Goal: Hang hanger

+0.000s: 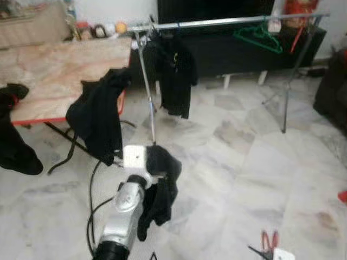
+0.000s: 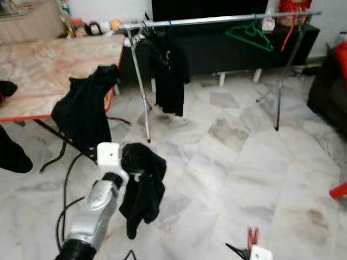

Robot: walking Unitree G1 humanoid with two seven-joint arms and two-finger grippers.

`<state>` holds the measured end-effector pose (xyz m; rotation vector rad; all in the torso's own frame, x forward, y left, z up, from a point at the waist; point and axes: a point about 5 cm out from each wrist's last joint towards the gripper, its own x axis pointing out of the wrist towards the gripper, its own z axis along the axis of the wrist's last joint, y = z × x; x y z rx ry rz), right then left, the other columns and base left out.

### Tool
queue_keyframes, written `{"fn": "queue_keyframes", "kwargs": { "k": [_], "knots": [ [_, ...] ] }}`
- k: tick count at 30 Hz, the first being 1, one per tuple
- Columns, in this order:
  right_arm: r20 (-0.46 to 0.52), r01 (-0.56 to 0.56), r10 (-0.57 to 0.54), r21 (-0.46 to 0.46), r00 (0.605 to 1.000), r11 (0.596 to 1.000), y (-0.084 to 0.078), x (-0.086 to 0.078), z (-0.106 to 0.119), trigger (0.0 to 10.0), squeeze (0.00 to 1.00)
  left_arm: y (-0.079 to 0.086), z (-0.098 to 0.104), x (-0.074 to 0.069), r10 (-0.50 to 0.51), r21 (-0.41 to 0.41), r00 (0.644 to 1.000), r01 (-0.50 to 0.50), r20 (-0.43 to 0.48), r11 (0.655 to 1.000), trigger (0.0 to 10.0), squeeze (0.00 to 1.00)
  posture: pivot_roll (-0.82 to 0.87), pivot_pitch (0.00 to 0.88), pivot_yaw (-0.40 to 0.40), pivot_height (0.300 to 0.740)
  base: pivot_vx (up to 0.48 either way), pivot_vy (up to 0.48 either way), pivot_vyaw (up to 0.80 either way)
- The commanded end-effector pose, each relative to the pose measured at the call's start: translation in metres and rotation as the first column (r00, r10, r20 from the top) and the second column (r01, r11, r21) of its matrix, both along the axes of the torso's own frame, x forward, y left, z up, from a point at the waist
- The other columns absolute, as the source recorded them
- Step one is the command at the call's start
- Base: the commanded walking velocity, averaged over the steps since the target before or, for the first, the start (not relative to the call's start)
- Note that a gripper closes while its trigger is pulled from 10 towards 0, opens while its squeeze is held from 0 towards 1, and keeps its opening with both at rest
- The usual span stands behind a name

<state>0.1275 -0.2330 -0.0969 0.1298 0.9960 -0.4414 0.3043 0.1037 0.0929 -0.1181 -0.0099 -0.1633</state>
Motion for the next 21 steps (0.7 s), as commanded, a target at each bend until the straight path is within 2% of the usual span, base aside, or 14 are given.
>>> {"fn": "queue_keyframes", "kwargs": {
  "k": [1, 8, 13, 21],
  "knots": [
    [-0.015, 0.027, -0.027, 0.003, 1.000, 1.000, -0.004, -0.008, -0.002, 10.0, 0.00, -0.005, 0.008, 0.002, -0.015, -0.009, 0.999, 0.015, 0.033, 1.000, 10.0, 0.00, -0.09, 0.000, 0.029, 0.740, 0.000, 0.000, 0.00],
    [-0.006, 0.043, -0.043, 0.000, 0.999, 0.999, -0.005, -0.006, -0.001, 10.0, 0.00, -0.003, 0.008, 0.002, -0.003, 0.000, 1.000, 0.003, 0.031, 1.000, 10.0, 0.00, -0.08, 0.000, 0.020, 0.740, 0.000, 0.225, 0.00],
    [0.016, 0.055, -0.055, 0.001, 0.998, 0.998, -0.003, 0.001, 0.001, 10.0, 0.00, 0.002, 0.011, 0.006, 0.013, 0.009, 0.999, -0.013, 0.039, 1.000, 10.0, 0.00, -0.08, 0.000, 0.025, 0.740, 0.000, 0.265, 0.00],
    [0.016, 0.053, -0.052, -0.003, 0.998, 0.999, -0.003, 0.003, 0.002, 10.0, 0.00, 0.001, 0.013, 0.006, 0.019, 0.005, 0.999, -0.019, 0.040, 1.000, 10.0, 0.00, -0.07, 0.000, 0.017, 0.740, 0.000, 0.265, 0.00]
  ]
}}
